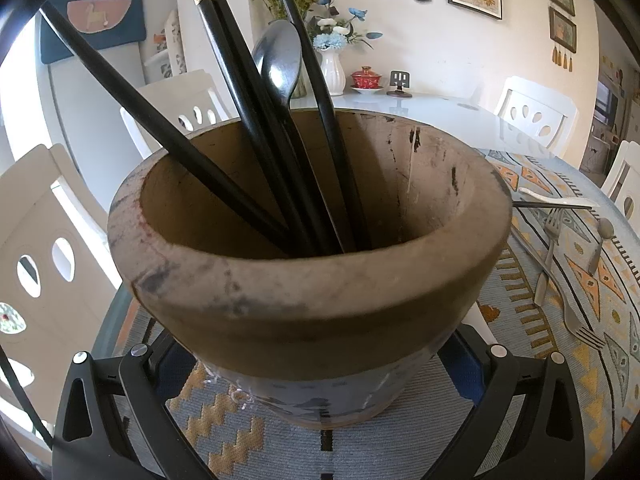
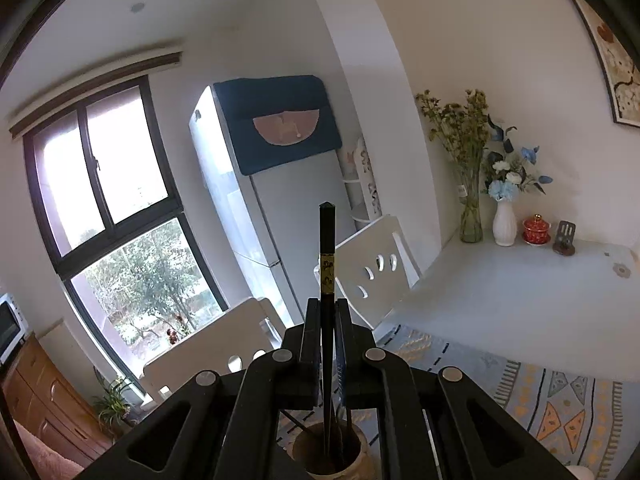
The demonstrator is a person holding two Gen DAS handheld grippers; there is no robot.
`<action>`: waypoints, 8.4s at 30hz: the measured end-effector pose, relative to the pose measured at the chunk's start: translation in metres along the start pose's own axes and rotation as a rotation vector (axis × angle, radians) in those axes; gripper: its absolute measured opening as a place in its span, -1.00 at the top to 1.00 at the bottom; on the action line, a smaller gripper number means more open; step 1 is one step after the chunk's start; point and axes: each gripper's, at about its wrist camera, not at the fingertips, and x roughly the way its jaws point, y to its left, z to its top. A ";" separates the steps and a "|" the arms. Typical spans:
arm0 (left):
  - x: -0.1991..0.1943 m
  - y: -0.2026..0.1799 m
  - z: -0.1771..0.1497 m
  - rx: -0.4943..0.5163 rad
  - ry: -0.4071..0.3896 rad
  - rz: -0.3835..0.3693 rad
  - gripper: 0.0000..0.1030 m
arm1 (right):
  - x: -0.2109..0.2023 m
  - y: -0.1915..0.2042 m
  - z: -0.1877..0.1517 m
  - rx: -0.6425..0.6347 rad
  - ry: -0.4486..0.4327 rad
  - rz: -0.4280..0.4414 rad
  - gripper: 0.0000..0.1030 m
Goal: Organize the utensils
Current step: 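Lower the chopstick into the holder and open the right gripper, then move the right gripper back down to the utensil pile, then grasp a silver fork by its handle with the right gripper, then lift the silver fork upright and carry it above the holder, then lower the fork into the holder and open the right gripper, then move the right gripper back down to the utensil pile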
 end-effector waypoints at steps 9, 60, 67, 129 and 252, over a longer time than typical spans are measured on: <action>-0.001 0.001 -0.001 0.000 -0.004 0.000 -0.99 | 0.016 -0.003 -0.011 0.001 0.043 0.001 0.89; -0.001 -0.004 -0.001 0.003 0.001 0.000 -0.99 | 0.038 -0.132 -0.107 0.460 0.404 -0.132 0.32; -0.001 -0.005 0.000 0.006 0.005 -0.001 -0.99 | 0.010 -0.206 -0.158 0.767 0.477 -0.310 0.32; -0.003 -0.006 -0.002 0.011 0.019 0.004 -0.99 | 0.034 -0.165 -0.249 0.657 0.692 -0.204 0.91; -0.010 -0.002 -0.005 0.017 0.000 0.008 -0.99 | -0.025 -0.195 -0.150 0.739 0.188 -0.147 0.25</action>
